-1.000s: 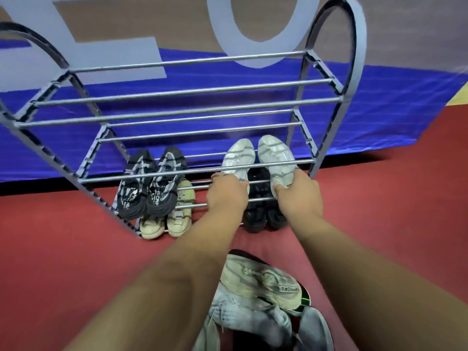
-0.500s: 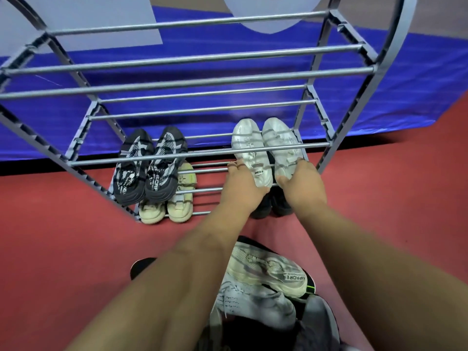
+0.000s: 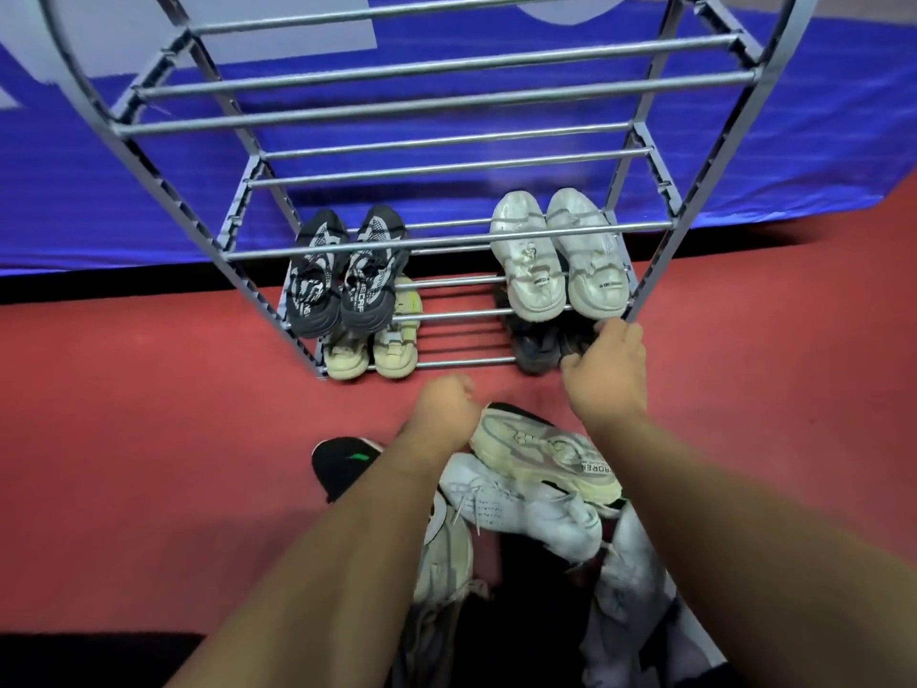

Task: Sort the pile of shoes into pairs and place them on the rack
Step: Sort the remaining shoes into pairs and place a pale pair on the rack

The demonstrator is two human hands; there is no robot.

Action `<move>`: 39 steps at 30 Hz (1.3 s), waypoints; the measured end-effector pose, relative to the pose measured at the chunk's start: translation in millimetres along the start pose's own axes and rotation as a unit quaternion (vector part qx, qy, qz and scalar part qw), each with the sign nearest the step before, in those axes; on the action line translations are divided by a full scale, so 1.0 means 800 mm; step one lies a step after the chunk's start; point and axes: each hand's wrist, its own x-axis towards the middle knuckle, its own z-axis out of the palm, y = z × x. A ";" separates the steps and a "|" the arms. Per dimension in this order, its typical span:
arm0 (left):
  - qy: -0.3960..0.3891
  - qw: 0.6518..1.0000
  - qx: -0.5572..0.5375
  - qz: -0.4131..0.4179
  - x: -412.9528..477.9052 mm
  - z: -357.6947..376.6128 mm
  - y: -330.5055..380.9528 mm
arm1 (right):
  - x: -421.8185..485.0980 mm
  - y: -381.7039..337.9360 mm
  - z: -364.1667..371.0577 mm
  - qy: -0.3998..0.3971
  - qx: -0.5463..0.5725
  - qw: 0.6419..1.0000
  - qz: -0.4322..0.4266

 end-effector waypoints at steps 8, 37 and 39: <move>-0.142 0.944 0.287 -0.075 -0.071 0.024 -0.113 | -0.082 0.027 0.042 -0.306 -0.183 0.933 -0.055; -0.092 0.954 0.236 -0.160 -0.130 0.041 -0.229 | -0.181 0.053 0.075 -0.410 -0.363 0.818 -0.174; -0.085 0.960 0.152 -0.221 -0.115 0.062 -0.235 | -0.184 0.057 0.074 -0.385 -0.372 0.825 -0.179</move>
